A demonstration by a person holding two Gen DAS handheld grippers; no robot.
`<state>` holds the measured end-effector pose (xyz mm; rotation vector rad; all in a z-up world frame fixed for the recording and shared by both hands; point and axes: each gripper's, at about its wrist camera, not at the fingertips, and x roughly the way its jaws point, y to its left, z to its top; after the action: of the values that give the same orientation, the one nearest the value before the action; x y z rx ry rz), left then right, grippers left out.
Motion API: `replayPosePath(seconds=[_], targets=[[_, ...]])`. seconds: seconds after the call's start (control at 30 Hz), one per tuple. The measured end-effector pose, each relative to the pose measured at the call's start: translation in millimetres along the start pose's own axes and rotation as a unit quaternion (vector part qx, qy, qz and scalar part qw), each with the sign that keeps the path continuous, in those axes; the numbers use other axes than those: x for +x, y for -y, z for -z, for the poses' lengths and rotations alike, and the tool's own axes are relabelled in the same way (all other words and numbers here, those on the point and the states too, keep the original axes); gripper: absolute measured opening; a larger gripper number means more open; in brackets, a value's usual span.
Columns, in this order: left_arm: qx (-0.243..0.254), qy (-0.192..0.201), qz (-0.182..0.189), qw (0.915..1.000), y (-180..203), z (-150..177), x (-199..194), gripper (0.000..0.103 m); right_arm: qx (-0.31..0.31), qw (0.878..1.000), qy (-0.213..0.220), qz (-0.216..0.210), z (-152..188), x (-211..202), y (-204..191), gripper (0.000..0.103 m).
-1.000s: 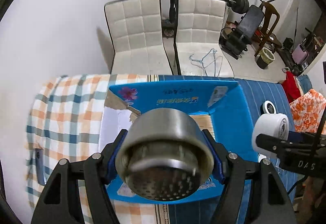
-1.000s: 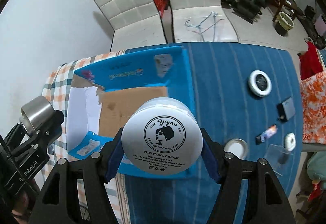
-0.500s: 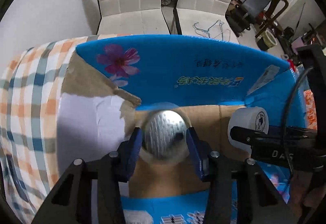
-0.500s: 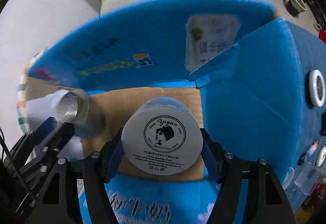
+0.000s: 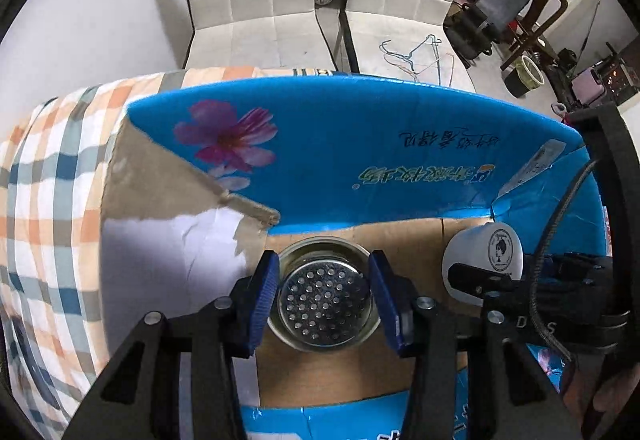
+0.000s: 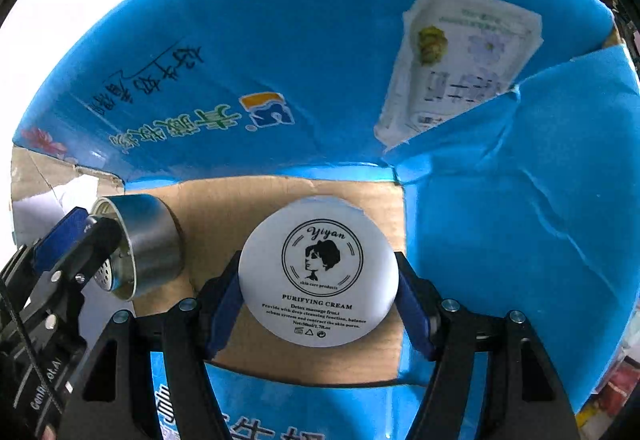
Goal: Organize rigid objects
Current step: 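Lower canister and jar onto the box bottom and open both grippers, then withdraw both grippers from the box back over the table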
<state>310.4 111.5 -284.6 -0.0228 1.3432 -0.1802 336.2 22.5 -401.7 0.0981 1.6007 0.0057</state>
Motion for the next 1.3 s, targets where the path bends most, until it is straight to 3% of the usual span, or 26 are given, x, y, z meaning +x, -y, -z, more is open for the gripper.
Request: replayPosePath(seconds=[0.03, 0.17, 0.27, 0.3, 0.37, 0.43, 0.63, 0.83, 1.3], targets=[[-0.001, -0.001, -0.002, 1.0000, 0, 2, -2, 0.044, -0.004, 1.000, -0.002, -0.005, 0, -1, 0, 0.075], [-0.006, 0.000, -0.029, 0.9996, -2, 11, -14, 0.066, -0.018, 1.000, 0.009, 0.000, 4, -12, -1, 0.087], [-0.014, 0.002, -0.045, 0.9989, -5, 20, -24, 0.071, -0.038, 0.999, 0.019, 0.016, 11, -24, -4, 0.092], [-0.015, 0.001, -0.048, 0.9988, -5, 22, -25, 0.083, -0.042, 0.999, 0.022, 0.019, 14, -28, -5, 0.093], [-0.014, -0.004, -0.050, 0.9986, -6, 29, -30, 0.099, -0.047, 0.998, 0.024, 0.023, 21, -35, -3, 0.095], [-0.011, -0.005, -0.059, 0.9982, -4, 34, -39, 0.100, -0.047, 0.998, 0.027, 0.017, 30, -41, 1, 0.102], [-0.016, 0.021, -0.074, 0.9969, 2, 50, -80, 0.100, -0.051, 0.997, 0.049, 0.002, 56, -70, 11, 0.102], [-0.021, 0.058, -0.088, 0.9942, 13, 68, -133, 0.100, -0.079, 0.993, 0.092, 0.012, 122, -119, -2, 0.102], [-0.028, 0.120, -0.101, 0.9873, 43, 119, -234, 0.100, -0.089, 0.981, 0.169, -0.020, 221, -240, -3, 0.102]])
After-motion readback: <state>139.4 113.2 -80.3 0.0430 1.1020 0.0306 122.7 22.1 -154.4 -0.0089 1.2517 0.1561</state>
